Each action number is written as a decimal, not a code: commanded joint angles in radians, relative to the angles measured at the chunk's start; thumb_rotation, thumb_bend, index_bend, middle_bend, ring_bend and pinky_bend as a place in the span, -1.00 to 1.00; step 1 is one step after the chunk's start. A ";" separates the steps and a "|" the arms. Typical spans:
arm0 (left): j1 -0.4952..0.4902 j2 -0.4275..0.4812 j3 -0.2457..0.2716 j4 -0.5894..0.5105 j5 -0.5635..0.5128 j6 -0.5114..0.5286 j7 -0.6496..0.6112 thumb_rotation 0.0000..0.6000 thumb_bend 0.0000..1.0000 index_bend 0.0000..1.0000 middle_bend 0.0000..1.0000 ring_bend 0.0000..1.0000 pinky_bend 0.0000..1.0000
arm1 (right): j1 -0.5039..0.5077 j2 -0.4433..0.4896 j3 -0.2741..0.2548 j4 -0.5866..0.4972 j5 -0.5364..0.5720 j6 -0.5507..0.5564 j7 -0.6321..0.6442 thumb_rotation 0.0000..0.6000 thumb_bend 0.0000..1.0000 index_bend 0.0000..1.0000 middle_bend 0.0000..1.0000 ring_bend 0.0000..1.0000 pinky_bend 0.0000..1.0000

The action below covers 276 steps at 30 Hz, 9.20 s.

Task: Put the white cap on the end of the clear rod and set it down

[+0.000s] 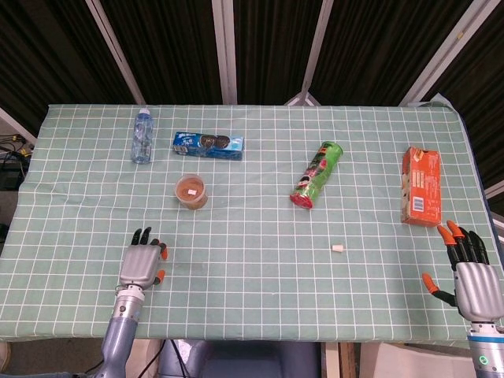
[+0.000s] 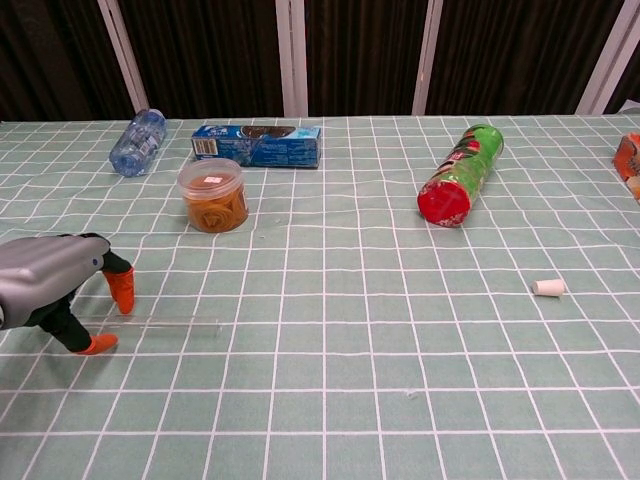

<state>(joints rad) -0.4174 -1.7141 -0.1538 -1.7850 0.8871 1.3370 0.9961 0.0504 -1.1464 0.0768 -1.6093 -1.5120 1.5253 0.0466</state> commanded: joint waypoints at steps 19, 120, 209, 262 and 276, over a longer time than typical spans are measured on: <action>-0.047 -0.030 0.014 0.001 -0.062 0.042 0.029 1.00 -0.03 0.02 -0.30 -0.89 -1.00 | -0.001 0.000 0.000 0.001 -0.002 0.003 0.010 1.00 -0.36 -1.00 -1.00 -1.00 -1.00; -0.272 0.182 -0.123 0.156 0.316 -0.179 -0.653 1.00 0.27 0.17 0.00 -0.78 -1.00 | 0.347 -0.388 0.081 0.153 0.354 -0.412 -0.469 1.00 -0.36 -0.09 -0.60 -0.93 -1.00; -0.480 -0.076 -0.321 0.236 -0.164 -0.175 -0.490 1.00 0.27 0.17 0.00 -0.76 -1.00 | 0.577 -0.238 0.212 0.174 0.033 -0.244 -0.605 1.00 -0.28 0.18 -0.54 -0.91 -1.00; -0.536 -0.128 -0.372 0.292 -0.326 -0.138 -0.498 1.00 0.28 0.17 0.00 -0.76 -1.00 | 0.785 -0.541 0.222 0.447 0.017 -0.240 -0.714 1.00 -0.28 0.18 -0.54 -0.90 -1.00; -0.551 -0.156 -0.374 0.278 -0.340 -0.108 -0.495 1.00 0.28 0.17 -0.01 -0.76 -1.00 | 0.792 -0.558 0.213 0.470 0.022 -0.233 -0.694 1.00 -0.28 0.18 -0.54 -0.90 -1.00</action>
<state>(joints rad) -0.9677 -1.8699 -0.5276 -1.5073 0.5475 1.2286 0.5010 0.8421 -1.7045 0.2897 -1.1395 -1.4900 1.2922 -0.6483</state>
